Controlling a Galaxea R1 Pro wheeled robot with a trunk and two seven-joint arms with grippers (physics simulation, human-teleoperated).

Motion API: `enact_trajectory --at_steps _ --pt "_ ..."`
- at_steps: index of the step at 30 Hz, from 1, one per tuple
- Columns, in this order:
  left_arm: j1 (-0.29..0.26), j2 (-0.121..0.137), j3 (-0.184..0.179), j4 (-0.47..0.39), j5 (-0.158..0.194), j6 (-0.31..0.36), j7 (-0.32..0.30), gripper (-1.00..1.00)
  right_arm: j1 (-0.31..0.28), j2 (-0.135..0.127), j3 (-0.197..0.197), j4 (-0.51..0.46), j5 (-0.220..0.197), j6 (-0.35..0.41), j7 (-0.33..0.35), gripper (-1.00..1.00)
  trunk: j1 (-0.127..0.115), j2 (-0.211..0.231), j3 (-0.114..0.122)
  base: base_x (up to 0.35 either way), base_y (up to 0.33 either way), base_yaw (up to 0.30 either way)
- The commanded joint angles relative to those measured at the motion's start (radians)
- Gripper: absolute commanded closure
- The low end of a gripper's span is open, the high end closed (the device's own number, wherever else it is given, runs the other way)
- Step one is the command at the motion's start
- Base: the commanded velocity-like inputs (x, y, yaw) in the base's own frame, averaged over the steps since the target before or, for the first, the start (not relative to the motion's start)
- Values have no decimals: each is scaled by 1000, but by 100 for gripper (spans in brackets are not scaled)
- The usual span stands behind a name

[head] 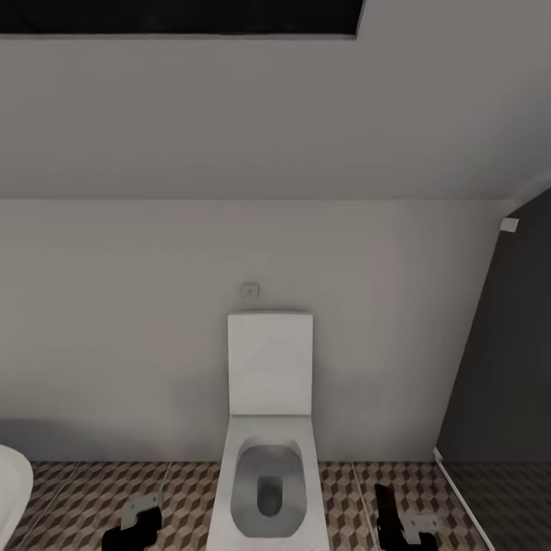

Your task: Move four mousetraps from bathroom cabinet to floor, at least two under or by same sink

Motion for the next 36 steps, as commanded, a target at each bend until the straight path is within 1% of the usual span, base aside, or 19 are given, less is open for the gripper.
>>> enact_trajectory --at_steps 1,6,11,14,17,20,22,26,36 --pt "-1 1 -9 0 8 -3 6 100 -1 0 9 0 -8 -2 -4 100 4 -8 -4 0 0 0" --pt "-1 3 -9 -1 8 -3 6 100 -1 -1 7 0 -9 -2 -7 100 23 -43 -20 0 0 0" --pt "-1 13 -8 -3 10 -4 9 100 -1 -1 9 0 -8 -2 -7 100 42 -78 -36 0 0 0" --pt "-1 15 -7 -16 9 -4 35 100 -1 -1 10 0 -7 -2 -7 100 54 -99 -45 0 0 0" --pt "-1 16 -7 -39 7 -4 94 100 -1 -1 10 0 -7 -1 -8 100 65 -120 -54 0 0 0" --pt "-1 13 -8 -47 7 -4 125 100 -1 -1 10 0 -7 -1 -10 100 77 -141 -64 0 0 0" --pt "-1 9 -8 -49 7 -5 133 100 -1 -1 11 0 -7 -1 -11 100 84 -155 -70 0 0 0" --pt "-1 3 -10 -51 9 -8 138 100 -1 -1 12 0 -7 -1 -12 100 100 -183 -83 0 0 0" --pt "-1 1 -13 -50 9 -13 131 100 -1 -1 12 0 -7 -1 -13 100 138 -253 -114 0 0 0"
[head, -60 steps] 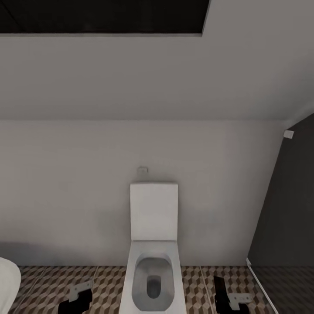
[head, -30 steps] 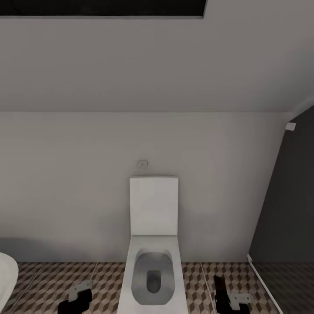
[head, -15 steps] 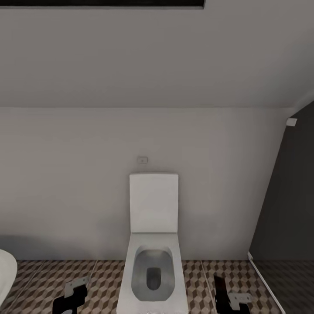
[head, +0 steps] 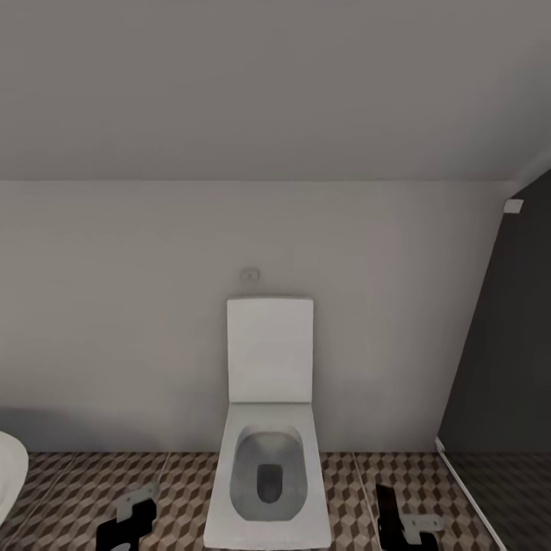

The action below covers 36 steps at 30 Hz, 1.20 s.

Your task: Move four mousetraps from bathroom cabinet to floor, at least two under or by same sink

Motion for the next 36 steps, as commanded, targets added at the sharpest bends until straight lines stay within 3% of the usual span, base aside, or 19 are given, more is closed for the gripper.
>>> enact_trajectory --at_steps 1,15,36 --pt "-1 1 -9 0 10 -4 6 100 -1 0 9 0 -8 -2 -4 100 4 -8 -4 0 0 0" --pt "-1 2 -11 0 9 -4 5 100 -1 0 10 0 -7 -2 -5 100 58 -106 -48 0 0 0" --pt "-1 4 -9 0 9 -5 5 100 -1 0 12 0 -5 -2 -3 100 58 -106 -48 0 0 0"
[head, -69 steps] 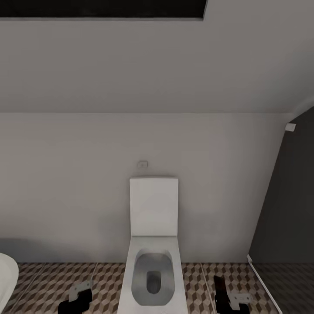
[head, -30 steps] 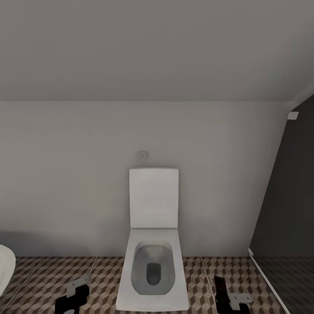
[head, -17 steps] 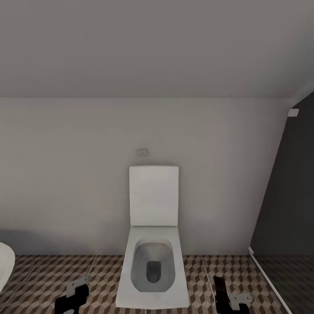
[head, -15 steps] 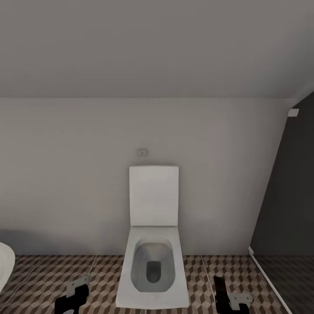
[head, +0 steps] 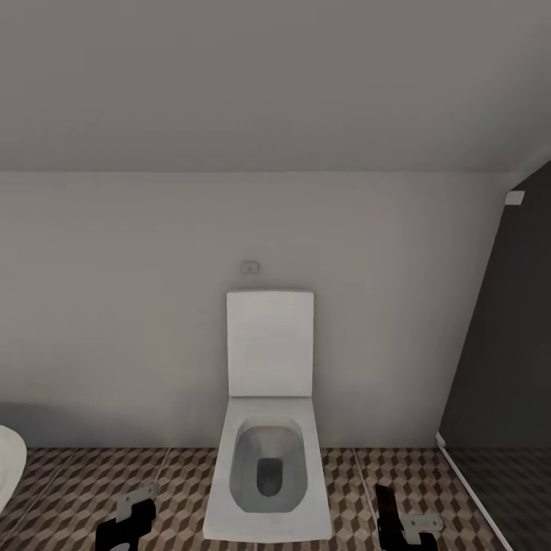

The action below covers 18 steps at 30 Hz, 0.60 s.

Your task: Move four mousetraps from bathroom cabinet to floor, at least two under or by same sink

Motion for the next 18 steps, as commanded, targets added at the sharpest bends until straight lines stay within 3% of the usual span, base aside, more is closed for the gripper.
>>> enact_trajectory --at_steps 1,14,18 --pt "-1 1 -9 0 10 -4 6 100 -1 0 9 0 -8 -3 -3 100 0 -1 -1 0 0 0" --pt "-1 0 -10 1 10 -4 5 100 -1 0 9 0 -8 -2 -2 100 0 -1 -1 0 0 0" --pt "-1 0 -8 1 9 0 6 100 -1 0 9 0 -8 -1 1 100 15 -29 -14 0 0 0"
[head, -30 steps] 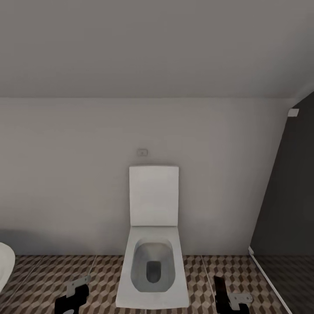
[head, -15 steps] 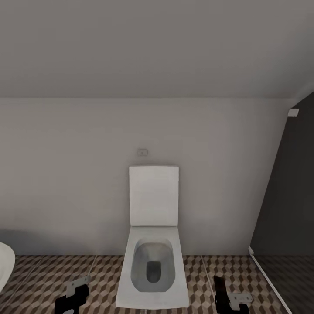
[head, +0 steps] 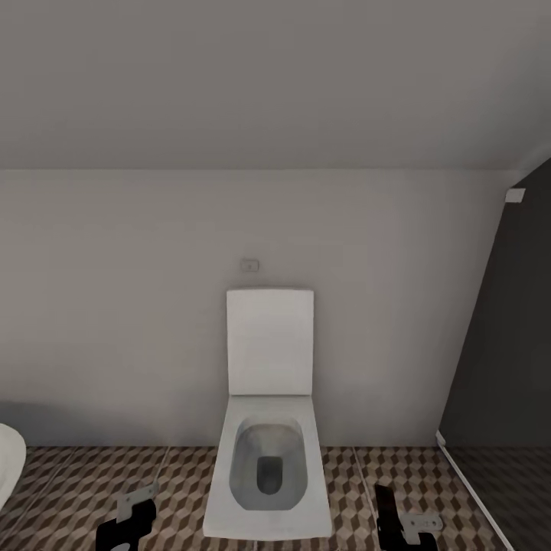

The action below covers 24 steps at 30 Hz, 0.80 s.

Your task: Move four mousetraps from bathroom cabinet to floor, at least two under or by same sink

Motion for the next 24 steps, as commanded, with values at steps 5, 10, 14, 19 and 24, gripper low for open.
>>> enact_trajectory --at_steps 5,10,14,19,24 --pt "-1 8 -8 -5 11 -4 8 100 -1 0 8 0 -7 -1 -3 100 19 -36 -17 0 0 0" --pt "-1 11 -9 -41 10 1 3 100 -1 0 5 -9 0 1 -9 100 38 -71 -33 0 0 0" --pt "-6 12 -9 -51 10 5 1 100 -6 1 4 -12 2 14 -12 100 54 -99 -45 0 0 0" --pt "-38 13 -9 -60 10 102 -2 100 -24 0 4 -23 2 32 -14 100 73 -134 -61 0 0 0" --pt "-53 10 -9 -80 10 137 -3 100 -32 -1 4 -36 1 34 -12 100 92 -169 -76 0 0 0"
